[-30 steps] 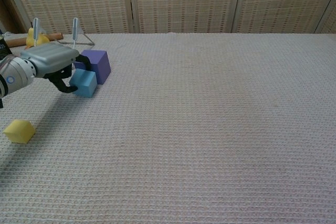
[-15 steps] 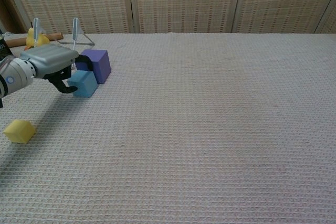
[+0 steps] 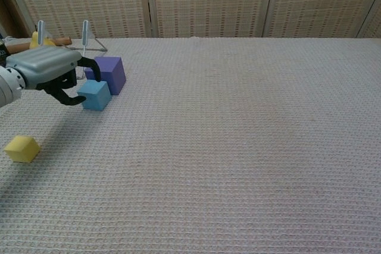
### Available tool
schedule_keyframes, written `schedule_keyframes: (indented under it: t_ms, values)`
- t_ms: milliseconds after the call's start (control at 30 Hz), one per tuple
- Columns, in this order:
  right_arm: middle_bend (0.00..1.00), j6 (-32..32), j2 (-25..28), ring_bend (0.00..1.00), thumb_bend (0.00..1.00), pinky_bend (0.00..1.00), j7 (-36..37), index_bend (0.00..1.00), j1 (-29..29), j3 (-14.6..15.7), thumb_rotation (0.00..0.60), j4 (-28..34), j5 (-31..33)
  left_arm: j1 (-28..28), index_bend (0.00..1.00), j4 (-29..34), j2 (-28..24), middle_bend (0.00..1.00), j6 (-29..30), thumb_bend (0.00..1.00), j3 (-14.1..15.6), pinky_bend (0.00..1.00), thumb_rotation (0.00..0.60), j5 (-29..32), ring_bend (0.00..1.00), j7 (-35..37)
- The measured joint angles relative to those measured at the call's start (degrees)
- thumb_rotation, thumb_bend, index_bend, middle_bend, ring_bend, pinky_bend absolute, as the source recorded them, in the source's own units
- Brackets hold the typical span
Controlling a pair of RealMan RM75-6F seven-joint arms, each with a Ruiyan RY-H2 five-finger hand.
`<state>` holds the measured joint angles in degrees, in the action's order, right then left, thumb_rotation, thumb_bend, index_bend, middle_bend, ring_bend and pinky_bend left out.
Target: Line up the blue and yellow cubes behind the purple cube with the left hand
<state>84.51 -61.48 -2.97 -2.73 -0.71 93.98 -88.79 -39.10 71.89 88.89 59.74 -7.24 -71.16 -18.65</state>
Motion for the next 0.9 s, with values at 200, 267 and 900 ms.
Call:
schedule_keyframes:
  t_ms: [200,267,900]
  values:
    - [0.00,1.1,0.3,0.00,0.13,0.00,0.4,0.00,0.5,0.2,0.600,0.2,-0.8,3.7,0.46,5.4,-2.3,1.00,2.4,0.38,3.0,1.00,0.600,-1.1,1.00,-0.1]
    - [0.00,1.1,0.2,0.00,0.13,0.00,0.4,0.00,0.5,0.3,0.600,0.3,-1.2,3.9,0.40,5.5,-2.3,1.00,1.4,0.42,3.3,1.00,0.600,-0.5,1.00,-0.9]
    - [0.00,0.7,0.5,0.00,0.13,0.00,0.7,0.00,0.4,0.1,0.600,0.3,-0.5,1.4,0.15,0.1,0.9,1.00,-6.1,0.75,1.7,1.00,0.600,5.3,1.00,-4.0]
